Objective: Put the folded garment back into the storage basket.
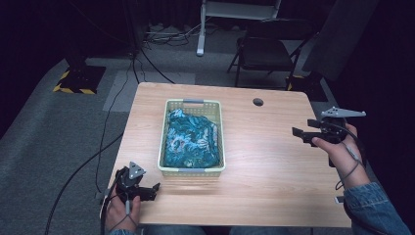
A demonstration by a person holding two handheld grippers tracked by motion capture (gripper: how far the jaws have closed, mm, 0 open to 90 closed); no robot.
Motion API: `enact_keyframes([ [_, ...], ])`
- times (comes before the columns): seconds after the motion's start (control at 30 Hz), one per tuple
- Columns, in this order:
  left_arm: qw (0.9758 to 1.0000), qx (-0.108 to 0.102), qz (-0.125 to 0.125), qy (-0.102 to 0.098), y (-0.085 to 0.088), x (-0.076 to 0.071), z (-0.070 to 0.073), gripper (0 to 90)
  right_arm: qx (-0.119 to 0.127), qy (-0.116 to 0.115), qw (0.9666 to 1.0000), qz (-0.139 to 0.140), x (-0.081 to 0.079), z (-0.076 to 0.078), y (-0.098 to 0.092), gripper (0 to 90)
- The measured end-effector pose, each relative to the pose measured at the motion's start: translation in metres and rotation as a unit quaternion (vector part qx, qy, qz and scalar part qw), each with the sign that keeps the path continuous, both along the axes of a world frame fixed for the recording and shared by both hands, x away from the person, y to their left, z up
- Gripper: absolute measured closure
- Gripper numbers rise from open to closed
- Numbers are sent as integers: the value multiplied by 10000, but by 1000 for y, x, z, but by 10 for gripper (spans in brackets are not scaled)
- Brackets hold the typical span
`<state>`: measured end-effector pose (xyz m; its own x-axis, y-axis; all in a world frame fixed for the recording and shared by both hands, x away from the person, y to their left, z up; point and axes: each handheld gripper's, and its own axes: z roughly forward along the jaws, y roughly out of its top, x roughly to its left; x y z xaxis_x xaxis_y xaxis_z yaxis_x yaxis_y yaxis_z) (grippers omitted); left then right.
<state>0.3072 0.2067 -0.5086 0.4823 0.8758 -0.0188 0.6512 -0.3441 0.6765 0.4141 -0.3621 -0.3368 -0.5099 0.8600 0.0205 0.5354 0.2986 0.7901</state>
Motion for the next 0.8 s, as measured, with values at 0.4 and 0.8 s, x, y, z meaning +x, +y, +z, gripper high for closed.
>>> enact_keyframes([
  [0.4,10000,-2,-8,-1,0,0,0,4,-70,116,9999,91,-10,-13,-12,220],
  [0.8,10000,0,-11,-8,0,0,0,4,-160,265,9995,12,-22,-34,-32,213],
])
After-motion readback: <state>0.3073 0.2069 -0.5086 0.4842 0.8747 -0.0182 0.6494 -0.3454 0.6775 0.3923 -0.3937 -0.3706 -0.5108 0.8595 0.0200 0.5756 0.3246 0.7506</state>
